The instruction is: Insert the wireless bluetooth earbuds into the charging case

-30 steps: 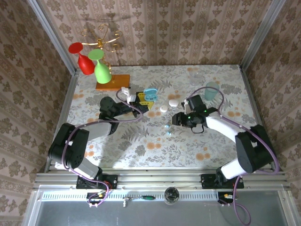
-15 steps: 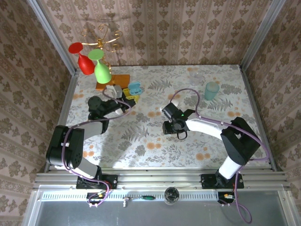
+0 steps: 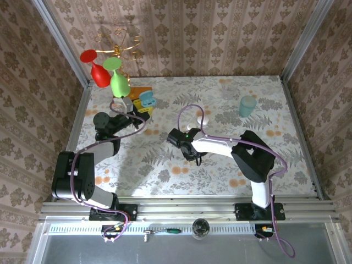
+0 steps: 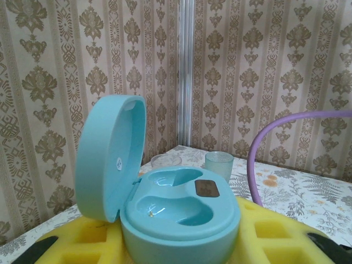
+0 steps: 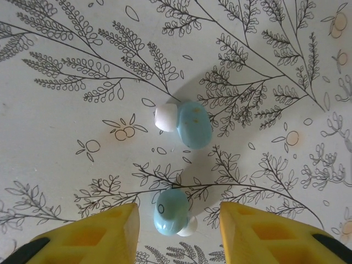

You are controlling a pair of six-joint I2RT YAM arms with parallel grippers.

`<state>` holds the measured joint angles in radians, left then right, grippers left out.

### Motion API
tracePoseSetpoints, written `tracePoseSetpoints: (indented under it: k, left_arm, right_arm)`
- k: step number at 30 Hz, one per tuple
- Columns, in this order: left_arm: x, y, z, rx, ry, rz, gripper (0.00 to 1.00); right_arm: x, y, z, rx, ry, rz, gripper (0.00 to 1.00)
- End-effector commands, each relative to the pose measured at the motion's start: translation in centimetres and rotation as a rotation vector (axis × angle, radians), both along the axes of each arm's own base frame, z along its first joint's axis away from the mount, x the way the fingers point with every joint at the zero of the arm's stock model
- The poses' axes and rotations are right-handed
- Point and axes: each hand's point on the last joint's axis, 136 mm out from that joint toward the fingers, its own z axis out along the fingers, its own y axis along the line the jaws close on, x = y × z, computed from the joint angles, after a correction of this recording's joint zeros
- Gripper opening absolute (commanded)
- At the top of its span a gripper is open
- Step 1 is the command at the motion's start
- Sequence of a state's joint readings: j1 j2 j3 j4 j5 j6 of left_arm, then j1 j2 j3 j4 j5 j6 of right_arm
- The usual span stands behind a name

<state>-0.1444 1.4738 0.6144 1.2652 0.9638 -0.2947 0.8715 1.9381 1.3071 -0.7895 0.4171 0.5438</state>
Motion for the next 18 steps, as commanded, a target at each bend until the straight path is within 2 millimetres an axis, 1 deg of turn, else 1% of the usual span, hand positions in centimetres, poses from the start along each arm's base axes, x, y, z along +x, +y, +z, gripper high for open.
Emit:
tracePoseSetpoints:
  k: [1, 6, 11, 15, 18]
  left_arm:
    - [-1.0, 0.1, 1.0, 0.006, -0.059, -0.018, 0.27]
    - [-1.1, 0.1, 1.0, 0.006, -0.058, -0.021, 0.28]
    - [-1.1, 0.1, 1.0, 0.007, -0.058, -0.021, 0.28]
    - [-1.1, 0.1, 1.0, 0.007, -0.058, -0.024, 0.28]
    - [-1.1, 0.0, 1.0, 0.007, -0.059, -0.025, 0.28]
  right_arm:
    - [0.3, -1.3, 0.5, -0.109, -0.017, 0.013, 0.43]
    - [0.0, -0.9, -0.3, -0.099, 0.015, 0.025, 0.41]
    - [-0.3, -1.0, -0.9, -0.108, 0.035, 0.025, 0.38]
    - [-0.4, -1.0, -1.2, -0.108, 0.047, 0.026, 0.37]
    - [-0.4, -1.1, -1.4, -0.117, 0.048, 0.028, 0.32]
